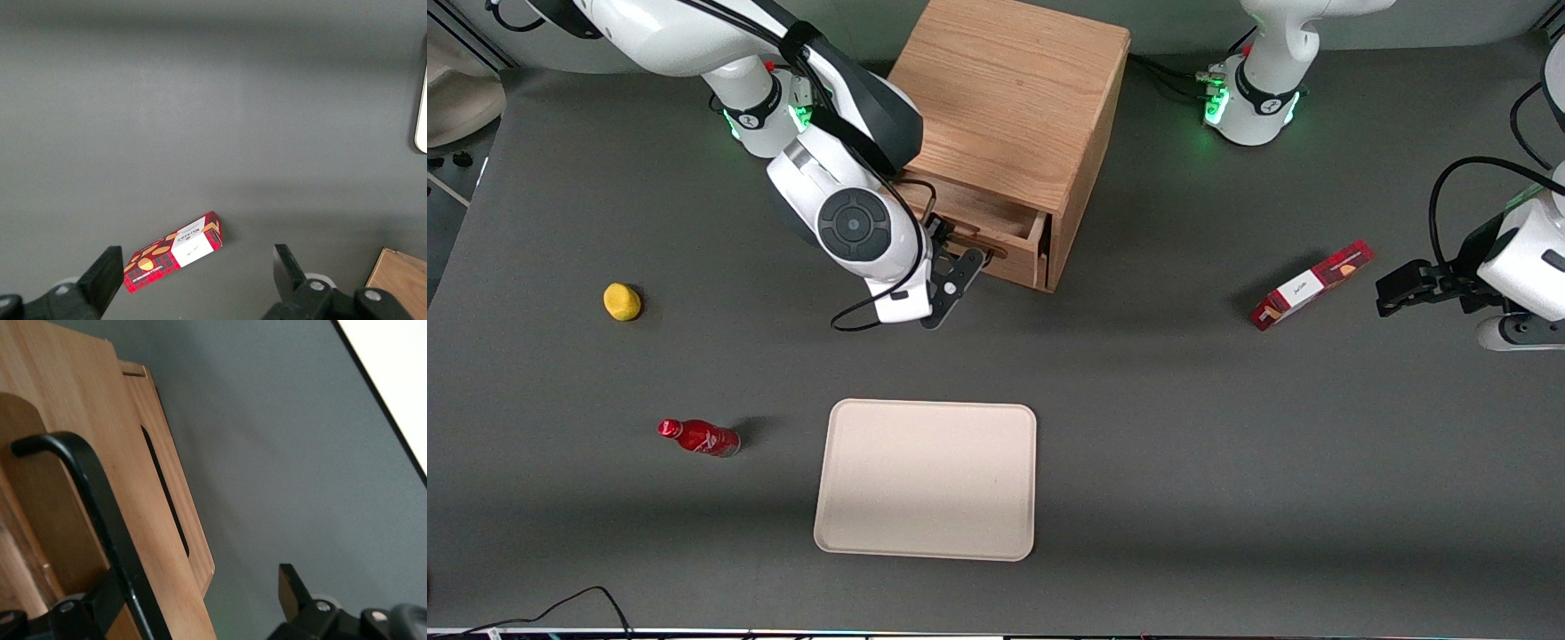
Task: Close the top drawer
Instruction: 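Push the drawer front with the right gripper into the cabinet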
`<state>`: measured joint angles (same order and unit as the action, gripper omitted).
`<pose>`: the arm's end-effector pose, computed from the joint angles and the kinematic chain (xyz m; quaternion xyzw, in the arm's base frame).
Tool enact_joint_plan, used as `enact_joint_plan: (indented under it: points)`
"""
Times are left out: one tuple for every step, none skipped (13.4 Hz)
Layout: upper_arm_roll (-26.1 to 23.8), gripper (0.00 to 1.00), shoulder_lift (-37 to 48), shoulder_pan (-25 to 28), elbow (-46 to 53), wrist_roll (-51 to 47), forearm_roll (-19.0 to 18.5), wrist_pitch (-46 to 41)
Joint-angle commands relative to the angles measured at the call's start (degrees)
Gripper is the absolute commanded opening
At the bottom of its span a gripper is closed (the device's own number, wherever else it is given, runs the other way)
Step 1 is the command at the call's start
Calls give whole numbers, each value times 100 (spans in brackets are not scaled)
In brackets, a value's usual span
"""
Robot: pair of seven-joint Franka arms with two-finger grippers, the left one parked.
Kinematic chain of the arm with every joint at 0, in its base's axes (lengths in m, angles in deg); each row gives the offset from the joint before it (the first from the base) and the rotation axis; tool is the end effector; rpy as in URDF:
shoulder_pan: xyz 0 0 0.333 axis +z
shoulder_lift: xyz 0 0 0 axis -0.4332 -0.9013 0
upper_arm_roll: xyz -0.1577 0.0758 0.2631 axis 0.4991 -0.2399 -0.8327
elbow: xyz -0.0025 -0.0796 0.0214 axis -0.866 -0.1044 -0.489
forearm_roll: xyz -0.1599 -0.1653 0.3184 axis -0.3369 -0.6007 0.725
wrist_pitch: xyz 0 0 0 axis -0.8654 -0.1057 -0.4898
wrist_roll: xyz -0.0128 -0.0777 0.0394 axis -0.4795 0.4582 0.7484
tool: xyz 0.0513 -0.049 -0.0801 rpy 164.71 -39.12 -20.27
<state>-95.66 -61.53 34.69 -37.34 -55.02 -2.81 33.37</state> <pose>0.5134 0.3967 0.3912 -0.8845 -0.4374 0.1452 0.0731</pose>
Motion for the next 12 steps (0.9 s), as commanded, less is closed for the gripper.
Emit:
enact_joint_plan:
  points:
    - [-238, 100, 443, -101, -576, -227, 34, 20]
    - [-282, 100, 479, -93, -638, -454, 34, 20]
    - [-439, 100, 470, -101, -647, -631, 34, 20]
    - [-467, 100, 462, -93, -647, -685, 34, 29]
    - [-493, 100, 479, -93, -673, -711, 34, 29]
    - [-572, 100, 488, -93, -700, -781, 34, 29]
    - [-582, 100, 488, -84, -743, -852, 34, 29]
    - [-582, 100, 471, -75, -744, -878, 34, 46]
    - [-582, 100, 462, -93, -735, -879, 34, 46]
    - [-582, 100, 453, -101, -692, -870, 25, 46]
    - [-529, 100, 444, -119, -639, -826, 16, 46]
    - [-494, 100, 400, -128, -508, -808, 8, 38]
